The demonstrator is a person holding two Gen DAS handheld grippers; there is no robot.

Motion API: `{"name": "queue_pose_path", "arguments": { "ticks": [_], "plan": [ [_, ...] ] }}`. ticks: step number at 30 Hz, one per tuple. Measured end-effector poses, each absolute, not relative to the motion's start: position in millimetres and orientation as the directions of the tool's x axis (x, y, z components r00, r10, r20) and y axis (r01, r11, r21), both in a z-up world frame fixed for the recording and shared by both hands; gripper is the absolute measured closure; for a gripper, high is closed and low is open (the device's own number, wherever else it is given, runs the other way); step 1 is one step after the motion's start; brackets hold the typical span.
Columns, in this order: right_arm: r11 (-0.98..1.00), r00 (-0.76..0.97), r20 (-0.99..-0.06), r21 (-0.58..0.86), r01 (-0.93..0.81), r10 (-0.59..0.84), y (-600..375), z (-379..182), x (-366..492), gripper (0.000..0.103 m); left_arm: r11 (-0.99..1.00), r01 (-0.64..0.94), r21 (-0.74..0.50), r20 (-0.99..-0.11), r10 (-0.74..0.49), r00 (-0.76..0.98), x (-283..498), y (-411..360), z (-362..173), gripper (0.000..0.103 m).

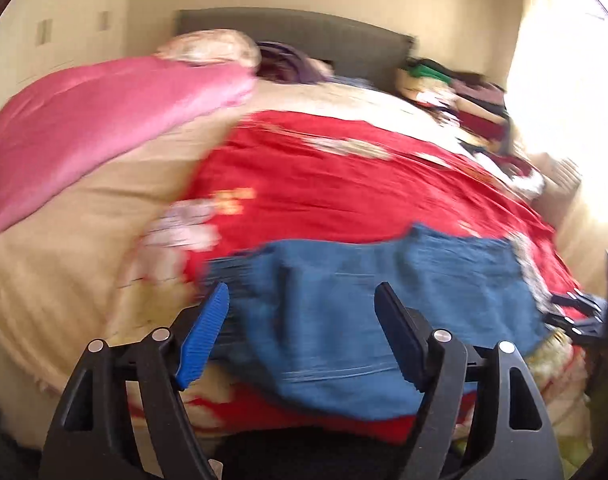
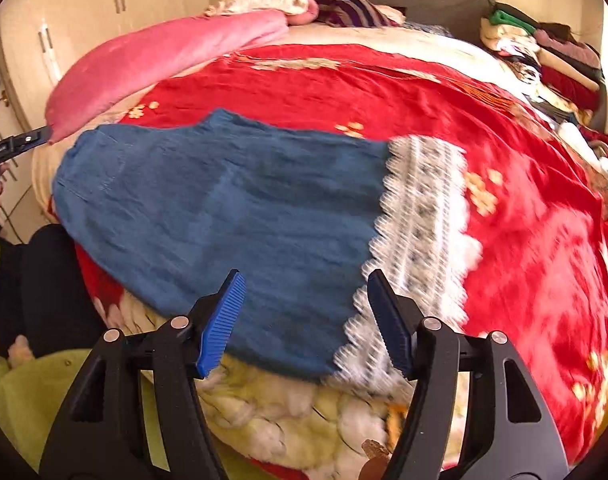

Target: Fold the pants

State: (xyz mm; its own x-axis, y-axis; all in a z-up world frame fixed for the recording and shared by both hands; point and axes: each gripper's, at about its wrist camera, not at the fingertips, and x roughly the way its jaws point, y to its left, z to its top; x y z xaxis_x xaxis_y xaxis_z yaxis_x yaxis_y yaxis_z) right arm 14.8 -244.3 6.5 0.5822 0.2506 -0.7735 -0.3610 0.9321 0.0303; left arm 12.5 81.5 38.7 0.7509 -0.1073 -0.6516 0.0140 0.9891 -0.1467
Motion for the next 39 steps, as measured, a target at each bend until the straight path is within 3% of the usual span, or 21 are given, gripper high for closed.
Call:
{"name": "queue_pose_path", "arguments": {
  "ticks": [4,12,17,23,30,39],
  "plan": [
    [0.92,0.541,-0.796,0.05,-0.388,0.271,-231,-7,24,0.046,0.975,0.149,-0.165,-0.706,-0.222,0.673,40,34,15,0.028],
    [0.93,0.485,-0.837,0.071,-0.36,0.252,-239,-30,27,0.046,0.974,0.207,-0.091,-0.84,-0.187,0.509,77,-5,-52,0.028],
    [0.932,0.553,-0.773,0.133,-0.338,0.311,-263,7,38,0.046,0.958,0.227,-0.176,-0.809,-0.272,0.522,81,1,-26,0.026],
    [0.962,0.621,-0.736,0.181,-0.203,0.269,-316,32,106,0.046,0.954,0.265,-0.138,-0.765,-0.272,0.583,119,-15,10,0.026],
    [0.947,0.529,-0.787,0.291,-0.134,0.317,-352,-6,182,0.049,0.954,0.238,-0.185,-0.788,-0.288,0.543,176,-26,-4,0.026],
    [0.928,0.504,-0.782,0.344,-0.142,0.367,-355,-40,190,0.052,0.943,0.224,-0.248,-0.817,-0.327,0.474,217,-29,-37,0.026]
  ]
}}
